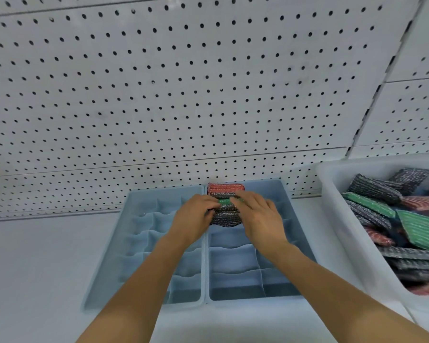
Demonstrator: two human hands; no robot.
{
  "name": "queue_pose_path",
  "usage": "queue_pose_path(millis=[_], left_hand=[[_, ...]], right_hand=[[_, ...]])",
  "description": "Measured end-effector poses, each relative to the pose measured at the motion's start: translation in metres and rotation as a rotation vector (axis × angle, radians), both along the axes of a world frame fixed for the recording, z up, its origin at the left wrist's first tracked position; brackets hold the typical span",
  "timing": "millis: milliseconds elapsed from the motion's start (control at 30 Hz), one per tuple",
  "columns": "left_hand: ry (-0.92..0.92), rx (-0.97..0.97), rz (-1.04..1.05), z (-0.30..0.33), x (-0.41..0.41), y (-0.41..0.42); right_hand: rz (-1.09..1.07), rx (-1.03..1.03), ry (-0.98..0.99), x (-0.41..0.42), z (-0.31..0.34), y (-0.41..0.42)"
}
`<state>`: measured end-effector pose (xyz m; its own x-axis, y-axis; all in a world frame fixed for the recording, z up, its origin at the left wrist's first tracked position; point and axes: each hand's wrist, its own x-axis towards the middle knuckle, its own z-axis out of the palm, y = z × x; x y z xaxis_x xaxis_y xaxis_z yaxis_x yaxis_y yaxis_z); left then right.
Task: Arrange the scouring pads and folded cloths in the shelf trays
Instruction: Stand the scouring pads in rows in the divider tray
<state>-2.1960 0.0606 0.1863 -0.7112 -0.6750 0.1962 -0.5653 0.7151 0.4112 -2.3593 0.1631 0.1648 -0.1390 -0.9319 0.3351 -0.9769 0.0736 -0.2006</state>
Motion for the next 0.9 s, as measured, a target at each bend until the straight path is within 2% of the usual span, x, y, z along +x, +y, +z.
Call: queue_pose_path(millis=[100, 167, 233, 367, 433, 500, 567, 667, 733, 800, 900], left_hand=[[-0.059, -0.001, 0.034, -0.003, -0.001, 0.0], [-0.098, -0.042, 0.05, -0.001, -0.004, 0.0], [-0.039, -0.073, 0.061, 0.004, -0.011, 0.007], [0.225, 0.088, -0.008, 0.02, -0.055, 0.05], [0.28, 0.175, -0.103, 0.03, -0.092, 0.076], [0.315, 0.243, -0.215, 0.04, -0.133, 0.097], [0.313, 0.239, -0.318, 0.05, -0.175, 0.114], [0.21, 0.181, -0.397, 0.061, -0.231, 0.128], [0.031, 0.116, -0.409, 0.063, -0.262, 0.129], [-0.202, 0.038, -0.416, 0.057, -0.286, 0.126], [-0.456, -0.066, -0.418, 0.044, -0.306, 0.123]], right_hand=[[0.041, 0.158, 0.057, -0.004, 0.002, 0.002], [0.063, 0.173, 0.011, -0.005, 0.011, 0.005], [0.062, 0.102, -0.061, -0.008, 0.024, 0.017], [0.002, -0.266, -0.127, -0.049, 0.05, 0.064], [-0.095, -0.375, -0.147, -0.086, 0.061, 0.094], [-0.255, -0.377, -0.18, -0.122, 0.071, 0.126], [-0.453, -0.234, -0.23, -0.159, 0.074, 0.156], [-0.619, 0.13, -0.223, -0.203, 0.072, 0.19], [-0.635, 0.371, -0.21, -0.22, 0.068, 0.202], [-0.62, 0.526, -0.264, -0.227, 0.062, 0.205], [-0.619, 0.546, -0.234, -0.23, 0.054, 0.202]])
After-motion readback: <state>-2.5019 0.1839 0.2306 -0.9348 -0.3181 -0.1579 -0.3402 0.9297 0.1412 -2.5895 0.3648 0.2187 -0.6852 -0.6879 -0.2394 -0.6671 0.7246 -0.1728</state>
